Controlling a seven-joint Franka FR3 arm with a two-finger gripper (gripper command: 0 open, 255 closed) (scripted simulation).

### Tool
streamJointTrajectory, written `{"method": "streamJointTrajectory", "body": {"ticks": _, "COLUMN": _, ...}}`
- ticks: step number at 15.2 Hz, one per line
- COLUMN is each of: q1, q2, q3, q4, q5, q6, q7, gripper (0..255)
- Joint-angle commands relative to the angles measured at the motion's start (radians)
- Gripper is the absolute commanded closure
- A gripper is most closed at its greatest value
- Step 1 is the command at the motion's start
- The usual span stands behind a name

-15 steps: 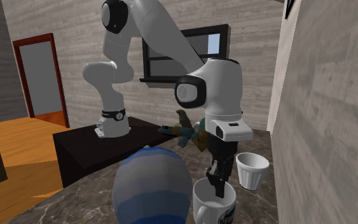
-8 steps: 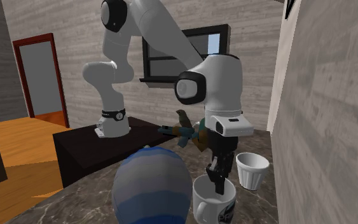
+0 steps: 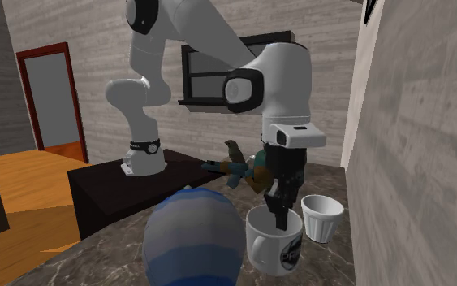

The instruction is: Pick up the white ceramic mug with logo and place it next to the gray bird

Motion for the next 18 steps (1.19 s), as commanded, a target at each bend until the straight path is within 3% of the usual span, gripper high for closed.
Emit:
{"method": "streamJointTrajectory", "body": {"ticks": 1, "q1": 0.000, "q2": -0.014, "q3": 0.001, "q4": 0.006, "q5": 0.001, "q6": -0.019, "q7": -0.001, "gripper": 255}}
{"method": "streamJointTrajectory", "body": {"ticks": 18, "q1": -0.003, "q2": -0.144, "q3": 0.007, "q4": 0.048, "q5": 0.012, "q6": -0.192, "q7": -0.015, "gripper": 255}}
